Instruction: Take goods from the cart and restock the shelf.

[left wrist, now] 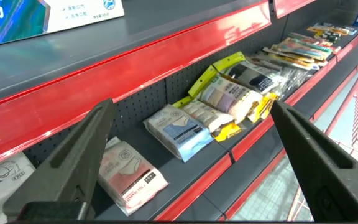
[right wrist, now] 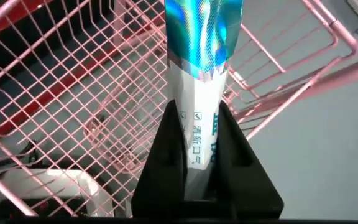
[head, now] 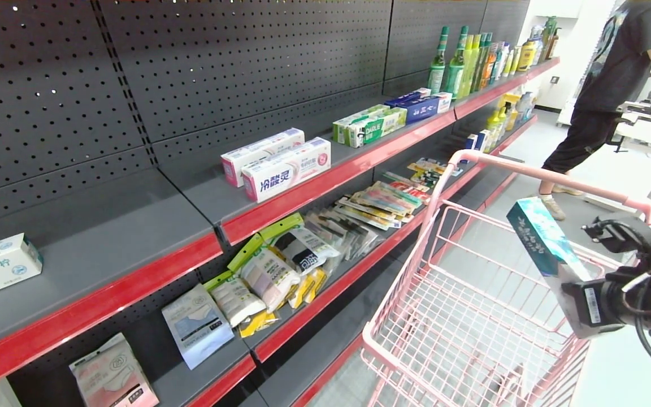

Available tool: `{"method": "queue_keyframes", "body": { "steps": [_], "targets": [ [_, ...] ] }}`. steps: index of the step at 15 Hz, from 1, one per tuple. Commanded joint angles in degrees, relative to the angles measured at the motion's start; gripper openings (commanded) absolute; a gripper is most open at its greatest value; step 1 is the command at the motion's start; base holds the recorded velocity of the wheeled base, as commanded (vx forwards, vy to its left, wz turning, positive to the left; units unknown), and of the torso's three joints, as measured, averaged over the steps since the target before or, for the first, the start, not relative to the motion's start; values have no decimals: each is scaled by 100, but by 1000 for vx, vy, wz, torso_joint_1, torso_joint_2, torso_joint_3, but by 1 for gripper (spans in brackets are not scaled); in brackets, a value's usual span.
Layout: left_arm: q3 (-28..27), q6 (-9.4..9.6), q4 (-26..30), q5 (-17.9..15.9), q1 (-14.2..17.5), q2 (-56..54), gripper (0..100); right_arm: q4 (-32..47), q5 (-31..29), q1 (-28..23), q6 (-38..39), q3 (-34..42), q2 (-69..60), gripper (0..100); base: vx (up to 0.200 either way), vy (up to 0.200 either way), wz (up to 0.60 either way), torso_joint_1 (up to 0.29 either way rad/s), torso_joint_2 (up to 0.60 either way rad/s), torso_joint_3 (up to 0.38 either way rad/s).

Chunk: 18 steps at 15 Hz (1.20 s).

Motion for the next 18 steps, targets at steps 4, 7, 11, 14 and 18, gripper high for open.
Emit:
{"method": "queue_keyframes", "body": {
  "steps": [4,7,11,14,18],
  "targets": [
    [0,-1,-1,4,0,5,100,26,-72,-611,1,540,-1275,0,0,0,0,0,0,0],
    [0,-1,-1,4,0,5,100,52,-54,-690,-25,751,-1626,0,0,0,0,144,-321,-181],
    [0,-1,-1,4,0,5,100,43,-37,-673,-87,769,-1635,0,0,0,0,243,-536,-295],
    [0,-1,-1,4,0,5,100,43,-2,-673,-245,769,-1556,0,0,0,0,194,-416,-221],
    [0,-1,-1,4,0,5,100,43,42,-646,-324,778,-1477,0,0,0,0,176,-372,-204]
  ]
}}
